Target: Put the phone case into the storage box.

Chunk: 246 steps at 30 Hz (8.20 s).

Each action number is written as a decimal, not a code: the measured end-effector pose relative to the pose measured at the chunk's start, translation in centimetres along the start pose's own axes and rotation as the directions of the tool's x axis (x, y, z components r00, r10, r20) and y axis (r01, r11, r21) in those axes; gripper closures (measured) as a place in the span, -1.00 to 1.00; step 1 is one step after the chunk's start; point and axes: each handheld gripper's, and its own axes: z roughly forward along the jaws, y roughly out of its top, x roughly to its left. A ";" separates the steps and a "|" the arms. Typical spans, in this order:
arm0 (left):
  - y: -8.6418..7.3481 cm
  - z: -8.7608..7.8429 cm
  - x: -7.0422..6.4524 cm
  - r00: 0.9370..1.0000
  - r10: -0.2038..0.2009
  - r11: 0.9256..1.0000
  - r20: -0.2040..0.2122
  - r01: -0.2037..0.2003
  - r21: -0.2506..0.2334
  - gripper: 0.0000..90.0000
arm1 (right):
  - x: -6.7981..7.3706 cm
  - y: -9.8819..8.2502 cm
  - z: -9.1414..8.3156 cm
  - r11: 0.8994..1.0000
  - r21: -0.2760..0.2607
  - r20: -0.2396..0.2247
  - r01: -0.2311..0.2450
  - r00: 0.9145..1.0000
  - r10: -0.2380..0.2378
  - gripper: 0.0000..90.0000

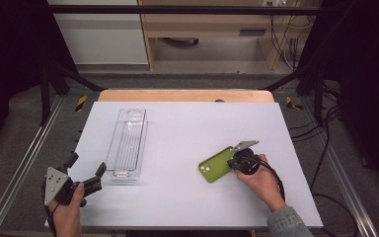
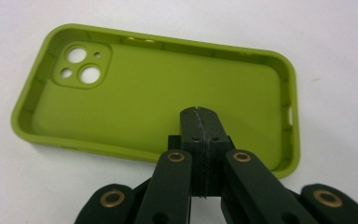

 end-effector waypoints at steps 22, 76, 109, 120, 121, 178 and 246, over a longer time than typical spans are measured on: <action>0.0 0.0 0.1 1.000 -0.001 1.000 -0.001 0.001 -0.004 -0.98 | -0.7 0.4 -1.9 0.994 -0.111 0.014 0.008 1.000 -0.007 1.00; 0.0 0.1 -0.1 1.000 0.007 1.000 0.005 -0.007 0.002 -0.98 | -5.7 2.7 0.3 0.985 0.133 0.045 -0.105 0.994 0.100 0.49; 0.0 0.3 -0.3 1.000 0.011 1.000 0.009 -0.011 0.007 -0.98 | -5.4 2.7 0.6 0.984 0.125 0.007 -0.130 0.991 0.130 0.96; 1.0 -0.1 -0.8 1.000 -0.001 1.000 0.018 0.001 -0.014 -0.99 | -3.4 2.6 -2.4 0.982 -0.048 0.026 -0.185 0.982 0.187 0.96; 1.1 0.0 -0.9 1.000 -0.010 1.000 0.020 0.011 -0.011 -1.00 | -3.3 2.6 -2.6 0.979 -0.067 0.031 -0.192 0.980 0.194 0.96; 4.9 8.9 -17.9 0.989 0.080 0.964 0.125 -0.109 0.241 -0.89 | 0.7 -2.1 -5.2 0.747 -0.597 0.071 -0.293 0.908 0.412 0.96; 3.4 13.2 -21.3 0.980 -0.169 0.905 0.109 0.111 0.410 0.85 | 3.5 -0.9 -4.7 0.716 -0.656 0.092 -0.240 0.916 0.391 0.96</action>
